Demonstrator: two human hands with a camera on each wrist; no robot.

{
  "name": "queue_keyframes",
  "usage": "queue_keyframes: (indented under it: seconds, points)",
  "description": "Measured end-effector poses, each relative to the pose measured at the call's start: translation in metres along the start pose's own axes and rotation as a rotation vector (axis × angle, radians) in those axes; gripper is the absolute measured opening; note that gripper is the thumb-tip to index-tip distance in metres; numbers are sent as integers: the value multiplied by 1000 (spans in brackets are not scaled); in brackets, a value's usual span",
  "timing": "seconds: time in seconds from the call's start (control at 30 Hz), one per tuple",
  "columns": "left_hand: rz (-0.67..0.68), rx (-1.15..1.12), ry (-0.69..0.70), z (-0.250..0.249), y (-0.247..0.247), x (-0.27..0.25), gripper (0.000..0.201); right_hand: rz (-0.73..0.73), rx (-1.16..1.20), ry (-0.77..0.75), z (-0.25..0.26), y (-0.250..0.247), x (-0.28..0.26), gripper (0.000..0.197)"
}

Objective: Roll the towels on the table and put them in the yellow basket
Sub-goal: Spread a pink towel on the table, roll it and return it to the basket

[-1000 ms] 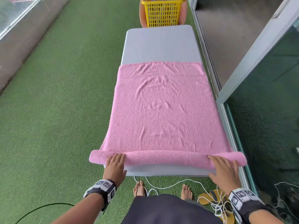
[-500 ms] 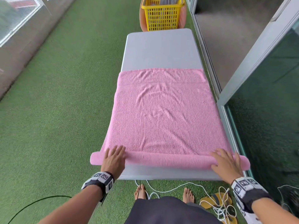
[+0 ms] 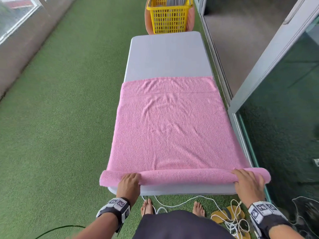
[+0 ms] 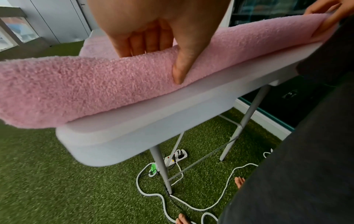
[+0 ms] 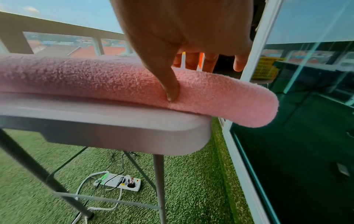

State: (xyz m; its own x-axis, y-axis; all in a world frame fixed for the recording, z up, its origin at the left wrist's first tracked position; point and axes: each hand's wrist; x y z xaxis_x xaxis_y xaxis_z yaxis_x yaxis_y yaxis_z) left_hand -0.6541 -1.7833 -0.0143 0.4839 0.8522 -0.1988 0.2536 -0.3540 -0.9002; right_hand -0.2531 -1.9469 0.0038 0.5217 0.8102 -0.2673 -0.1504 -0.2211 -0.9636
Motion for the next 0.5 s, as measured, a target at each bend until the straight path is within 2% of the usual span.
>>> queue_keyframes:
  seconds: [0.13,0.27,0.4,0.43,0.5]
  points:
    - [64,-14,-2,-6,3,-4,17,54,0,31,-4,-4,1,45]
    - [109,-3,4,15,-12,-10,16,146,-43,-31,11,-7,-7,43]
    - [114,3,22,28,-23,-2,10,208,-54,-126,19,-21,0,32]
    - [118,17,10,28,-23,2,16,212,-41,-131,18,-24,4,32]
    - [73,111,-29,31,-19,8,51,141,-4,-134,15,-24,14,37]
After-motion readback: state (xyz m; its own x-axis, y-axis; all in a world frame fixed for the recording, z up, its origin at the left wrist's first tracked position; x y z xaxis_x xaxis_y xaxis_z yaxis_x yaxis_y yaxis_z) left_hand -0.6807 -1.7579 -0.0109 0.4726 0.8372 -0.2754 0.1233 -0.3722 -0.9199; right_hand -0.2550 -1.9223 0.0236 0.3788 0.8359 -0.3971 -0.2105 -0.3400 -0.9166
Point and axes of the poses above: each hand's wrist, its own x-axis towards the middle knuckle, its own y-axis out of the palm, z = x × y, and after that the axes turned 7 degrees about -x, right-handed
